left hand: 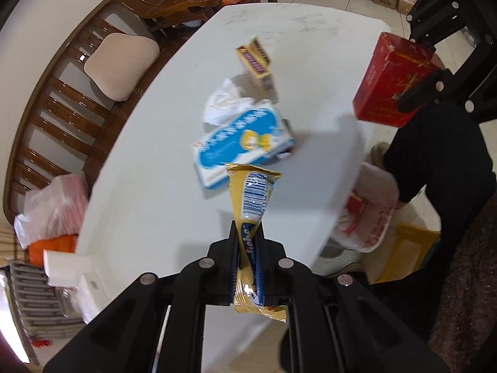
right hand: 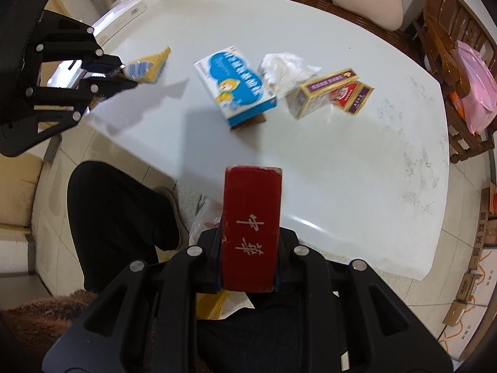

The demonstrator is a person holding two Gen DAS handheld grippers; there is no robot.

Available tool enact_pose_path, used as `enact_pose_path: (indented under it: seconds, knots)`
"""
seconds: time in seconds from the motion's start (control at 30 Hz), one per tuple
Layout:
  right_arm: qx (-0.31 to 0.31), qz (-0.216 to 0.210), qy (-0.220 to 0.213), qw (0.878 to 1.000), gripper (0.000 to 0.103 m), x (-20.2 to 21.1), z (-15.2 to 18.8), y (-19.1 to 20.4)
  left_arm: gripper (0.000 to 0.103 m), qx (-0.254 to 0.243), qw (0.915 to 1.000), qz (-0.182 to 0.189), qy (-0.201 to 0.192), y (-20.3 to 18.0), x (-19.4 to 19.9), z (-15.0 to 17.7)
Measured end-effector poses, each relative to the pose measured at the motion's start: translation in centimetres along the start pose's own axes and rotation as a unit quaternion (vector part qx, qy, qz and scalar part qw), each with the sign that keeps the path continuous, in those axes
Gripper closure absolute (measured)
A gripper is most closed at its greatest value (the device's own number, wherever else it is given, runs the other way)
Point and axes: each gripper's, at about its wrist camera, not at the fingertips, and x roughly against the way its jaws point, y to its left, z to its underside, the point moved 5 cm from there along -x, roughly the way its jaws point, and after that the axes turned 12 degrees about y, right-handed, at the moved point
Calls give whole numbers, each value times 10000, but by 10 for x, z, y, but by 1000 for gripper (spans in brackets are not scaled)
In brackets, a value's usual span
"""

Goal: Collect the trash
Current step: 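Carry both held items down toward the white plastic trash bag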

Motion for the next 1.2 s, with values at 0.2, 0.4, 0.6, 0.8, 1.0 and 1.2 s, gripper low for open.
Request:
enact_pose_path:
  seconds: [0.2,0.4,0.6,0.8,1.0,1.2]
  knots:
    - [215,0,-69,9997,81,-7,24,18,93,-78,9999,130,-52,-47,-4,9]
    - [366,-12,-50,9993,81,-26,50,32,93,19,9988,475,-87,-86,-16,20]
    - [410,15,-33,9992,81,-54,68,39,93,79,9973,718,-147,-122,-34,25]
    - [308,57,30,9995,81,-95,74,40,93,295,9940,1021,-239,-147,-58,25]
    - [197,181,-27,9996,81,-135,78,40,93,438,9914,1219,-197,-168,-91,23]
    - [-19,90,41,9999,81,-175,80,31,93,719,9849,1572,-27,-180,-135,18]
